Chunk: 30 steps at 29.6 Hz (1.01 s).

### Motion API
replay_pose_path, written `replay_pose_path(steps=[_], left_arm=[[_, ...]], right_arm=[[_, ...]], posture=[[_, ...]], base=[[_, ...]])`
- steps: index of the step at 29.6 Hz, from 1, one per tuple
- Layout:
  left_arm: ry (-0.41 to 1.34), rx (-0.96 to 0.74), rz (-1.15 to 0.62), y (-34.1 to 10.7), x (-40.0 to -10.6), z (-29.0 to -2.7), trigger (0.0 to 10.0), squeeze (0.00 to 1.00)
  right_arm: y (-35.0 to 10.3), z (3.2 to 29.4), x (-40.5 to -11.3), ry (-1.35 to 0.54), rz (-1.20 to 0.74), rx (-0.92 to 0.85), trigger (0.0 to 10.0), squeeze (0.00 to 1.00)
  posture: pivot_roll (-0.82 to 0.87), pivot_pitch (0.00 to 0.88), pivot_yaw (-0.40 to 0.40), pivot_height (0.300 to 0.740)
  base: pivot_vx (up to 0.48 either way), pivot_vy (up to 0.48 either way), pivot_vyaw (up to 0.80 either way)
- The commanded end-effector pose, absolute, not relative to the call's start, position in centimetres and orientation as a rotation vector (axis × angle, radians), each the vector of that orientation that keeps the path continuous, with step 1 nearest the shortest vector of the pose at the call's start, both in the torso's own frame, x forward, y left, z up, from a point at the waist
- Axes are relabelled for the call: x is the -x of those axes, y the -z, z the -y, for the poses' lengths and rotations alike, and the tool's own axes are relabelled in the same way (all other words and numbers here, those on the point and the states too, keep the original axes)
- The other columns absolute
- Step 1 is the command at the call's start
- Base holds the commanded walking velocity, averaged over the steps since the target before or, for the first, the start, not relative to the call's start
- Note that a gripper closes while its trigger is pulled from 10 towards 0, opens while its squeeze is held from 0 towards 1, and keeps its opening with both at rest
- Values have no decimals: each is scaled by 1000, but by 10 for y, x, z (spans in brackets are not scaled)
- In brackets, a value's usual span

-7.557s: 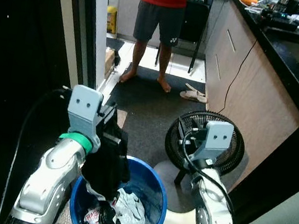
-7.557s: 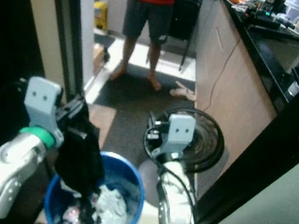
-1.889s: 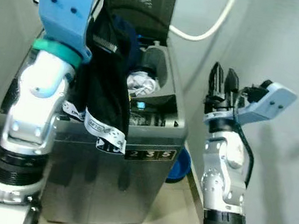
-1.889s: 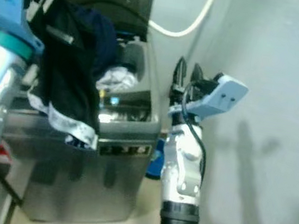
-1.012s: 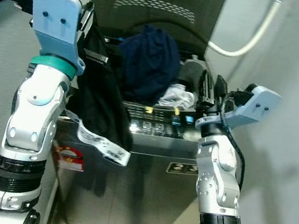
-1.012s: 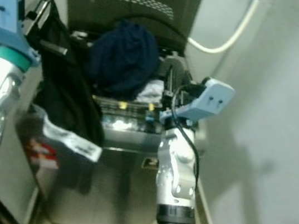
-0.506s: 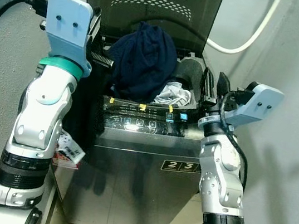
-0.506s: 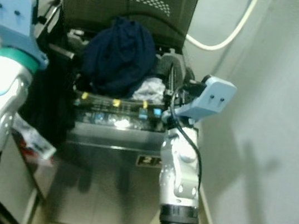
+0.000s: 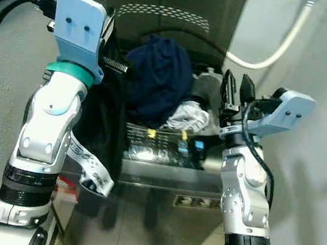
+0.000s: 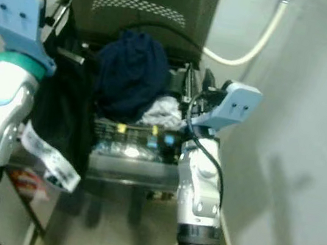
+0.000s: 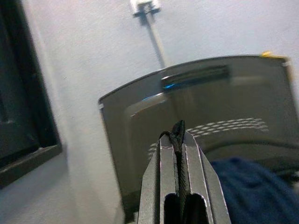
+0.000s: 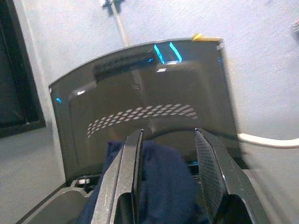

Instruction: Clothes washing

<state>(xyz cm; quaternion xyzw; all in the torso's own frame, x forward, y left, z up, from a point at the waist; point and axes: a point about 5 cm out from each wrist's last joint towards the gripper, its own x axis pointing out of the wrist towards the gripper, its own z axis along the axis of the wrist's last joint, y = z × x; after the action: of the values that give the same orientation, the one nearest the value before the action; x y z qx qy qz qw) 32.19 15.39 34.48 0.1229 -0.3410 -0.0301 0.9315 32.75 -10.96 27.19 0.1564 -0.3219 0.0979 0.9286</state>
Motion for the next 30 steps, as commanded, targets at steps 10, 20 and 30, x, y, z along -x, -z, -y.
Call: replay_pose_path(steps=[10, 20, 30], left_arm=[[50, -261, 692, -343, -322, -155, 10000, 0], [91, -247, 668, -339, -323, -151, 10000, 0], [150, -309, 681, -340, -322, -146, 10000, 0]], right_arm=[[-270, 112, -329, -176, 646, -314, 10000, 0], [-269, 112, -329, -178, 641, -301, 10000, 0], [-272, 108, -328, -211, 653, -289, 10000, 0]], posture=[[23, 28, 23, 740], [21, 22, 21, 740], [22, 19, 21, 740]], base=[[431, 0, -247], [0, 0, 0], [0, 0, 0]])
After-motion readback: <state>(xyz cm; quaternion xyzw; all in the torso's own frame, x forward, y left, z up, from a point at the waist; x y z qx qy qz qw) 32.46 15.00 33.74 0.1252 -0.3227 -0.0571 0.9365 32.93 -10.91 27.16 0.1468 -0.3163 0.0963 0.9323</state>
